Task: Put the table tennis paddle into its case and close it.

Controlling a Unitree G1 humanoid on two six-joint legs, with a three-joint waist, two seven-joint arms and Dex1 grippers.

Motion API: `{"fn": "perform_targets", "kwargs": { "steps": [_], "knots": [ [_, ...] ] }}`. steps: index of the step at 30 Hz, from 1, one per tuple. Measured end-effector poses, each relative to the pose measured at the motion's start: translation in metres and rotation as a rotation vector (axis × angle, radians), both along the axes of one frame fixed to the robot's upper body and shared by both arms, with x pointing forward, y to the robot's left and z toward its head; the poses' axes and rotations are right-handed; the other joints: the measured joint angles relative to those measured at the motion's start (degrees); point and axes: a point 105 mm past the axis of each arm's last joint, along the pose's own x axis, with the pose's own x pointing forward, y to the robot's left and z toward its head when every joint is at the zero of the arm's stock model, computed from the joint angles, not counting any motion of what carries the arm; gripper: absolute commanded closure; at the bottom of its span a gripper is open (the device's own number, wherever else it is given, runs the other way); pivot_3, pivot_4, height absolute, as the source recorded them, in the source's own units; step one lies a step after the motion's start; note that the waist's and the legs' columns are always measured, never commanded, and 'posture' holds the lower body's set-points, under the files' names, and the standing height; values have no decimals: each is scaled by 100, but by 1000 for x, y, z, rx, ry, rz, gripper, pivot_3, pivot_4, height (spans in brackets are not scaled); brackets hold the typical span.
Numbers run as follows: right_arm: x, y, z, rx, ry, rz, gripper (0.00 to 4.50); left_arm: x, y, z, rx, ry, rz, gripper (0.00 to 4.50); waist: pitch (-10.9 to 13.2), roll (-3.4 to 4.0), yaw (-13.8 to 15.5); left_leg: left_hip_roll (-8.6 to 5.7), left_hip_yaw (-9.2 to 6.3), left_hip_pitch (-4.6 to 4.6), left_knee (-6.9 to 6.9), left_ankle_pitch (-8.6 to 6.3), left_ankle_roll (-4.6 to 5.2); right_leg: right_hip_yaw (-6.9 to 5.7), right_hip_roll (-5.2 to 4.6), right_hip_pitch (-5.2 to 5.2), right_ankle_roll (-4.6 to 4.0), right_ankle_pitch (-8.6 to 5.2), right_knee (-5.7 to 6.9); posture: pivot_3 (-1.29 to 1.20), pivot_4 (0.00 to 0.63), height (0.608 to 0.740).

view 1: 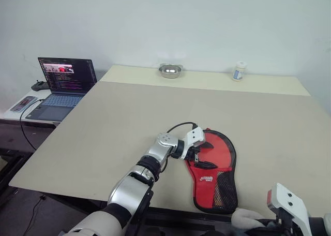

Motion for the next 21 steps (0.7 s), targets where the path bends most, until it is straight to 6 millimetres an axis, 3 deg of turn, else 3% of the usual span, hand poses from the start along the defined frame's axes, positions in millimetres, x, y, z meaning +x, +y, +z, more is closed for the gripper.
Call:
{"fn": "perform_targets", "kwargs": {
  "steps": [5,10,16,21],
  "knots": [
    [-4,11,7,51,49,25,1658,0,-1,0,-4,-3,1,0,1,0,-3,0,-1,-1,0,0,0,-2,-2,1,-25,-14,-3,0,150,740],
    [11,11,26,66,-38,13,33,-1,-3,0,-8,-2,-2,0,3,-3,-4,-1,-2,-1,1,0,0,-3,-4,1,-27,-15,-10,0,150,740],
    [75,-18,58,61,-301,-135,33,-2,-3,2,-16,-9,-9,0,9,2,-25,3,-4,-1,-11,0,0,-9,-6,0,-26,-14,-59,0,150,740],
    [124,-31,50,93,-462,-210,33,-1,6,17,-53,-23,-36,0,53,12,-41,3,3,-36,-16,-13,10,-1,8,-11,15,11,-61,0,150,740]
  ]
}}
